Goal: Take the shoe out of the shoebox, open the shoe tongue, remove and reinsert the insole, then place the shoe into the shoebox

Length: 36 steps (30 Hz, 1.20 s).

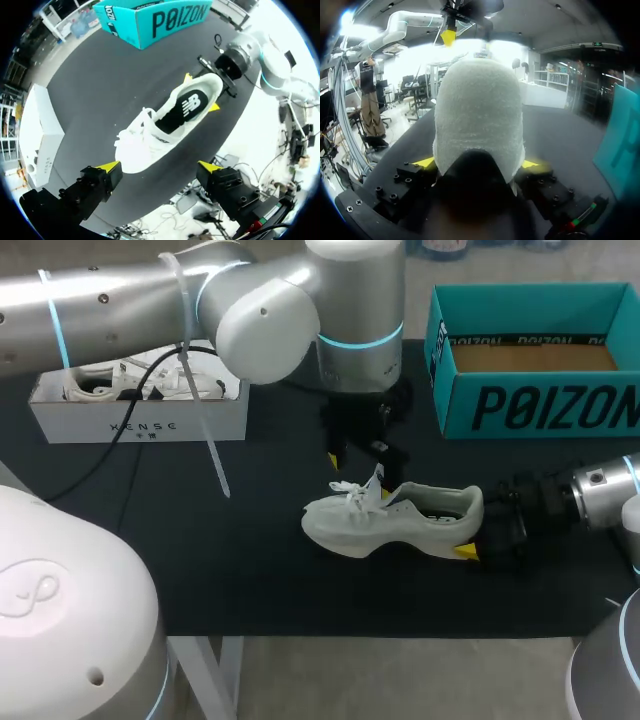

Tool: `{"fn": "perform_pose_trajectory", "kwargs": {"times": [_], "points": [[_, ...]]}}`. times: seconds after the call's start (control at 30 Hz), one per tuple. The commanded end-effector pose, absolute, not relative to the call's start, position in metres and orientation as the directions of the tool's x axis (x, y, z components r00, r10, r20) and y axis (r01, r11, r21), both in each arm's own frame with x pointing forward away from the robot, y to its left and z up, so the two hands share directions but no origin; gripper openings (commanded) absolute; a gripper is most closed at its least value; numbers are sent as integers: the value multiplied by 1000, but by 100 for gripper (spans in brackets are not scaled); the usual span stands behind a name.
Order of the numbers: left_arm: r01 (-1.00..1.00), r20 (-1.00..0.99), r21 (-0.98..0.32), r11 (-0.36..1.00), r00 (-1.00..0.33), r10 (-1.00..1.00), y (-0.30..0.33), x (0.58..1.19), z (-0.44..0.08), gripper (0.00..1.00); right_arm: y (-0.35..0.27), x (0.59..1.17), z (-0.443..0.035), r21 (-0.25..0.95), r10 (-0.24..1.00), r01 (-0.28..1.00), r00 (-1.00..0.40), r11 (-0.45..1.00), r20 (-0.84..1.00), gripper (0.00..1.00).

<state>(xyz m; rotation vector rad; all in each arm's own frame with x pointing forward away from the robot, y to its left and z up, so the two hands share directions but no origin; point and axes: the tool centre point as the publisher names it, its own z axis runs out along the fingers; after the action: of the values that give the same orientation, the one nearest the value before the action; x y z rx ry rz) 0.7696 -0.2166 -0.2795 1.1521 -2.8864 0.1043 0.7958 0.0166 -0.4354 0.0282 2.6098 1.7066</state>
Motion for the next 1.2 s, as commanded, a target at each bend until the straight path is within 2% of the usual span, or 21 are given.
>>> {"fn": "perform_pose_trajectory", "kwargs": {"times": [0.03,0.7,0.9,0.93,0.97,1.0,1.03,1.2], "points": [[-107,-26,52,993,-994,-105,-215,771,-277,100,20,796,-440,915,30,3,-1000,404,-9,0],[-92,-23,36,995,-996,-91,-214,776,-276,100,20,796,-440,915,30,3,-1000,404,-9,0],[-51,-99,5,999,-994,-50,-219,789,-259,100,20,796,-440,915,30,3,-1000,404,-9,0],[-41,-94,-25,999,-995,-43,-220,791,-256,96,20,796,-440,915,30,3,-1000,404,-9,0],[-44,-94,-33,998,-994,-47,-221,792,-253,49,20,796,-440,915,30,3,-1000,404,-9,0],[-49,-97,-30,998,-994,-51,-224,794,-252,27,20,796,-440,915,30,3,-1000,404,-9,0],[-34,-98,-49,998,-994,-39,-227,795,-251,0,20,796,-440,915,30,3,-1000,404,-9,0],[-10,-107,-57,998,-994,-16,-250,798,-254,0,20,796,-440,915,30,3,-1000,404,-9,0]]}}
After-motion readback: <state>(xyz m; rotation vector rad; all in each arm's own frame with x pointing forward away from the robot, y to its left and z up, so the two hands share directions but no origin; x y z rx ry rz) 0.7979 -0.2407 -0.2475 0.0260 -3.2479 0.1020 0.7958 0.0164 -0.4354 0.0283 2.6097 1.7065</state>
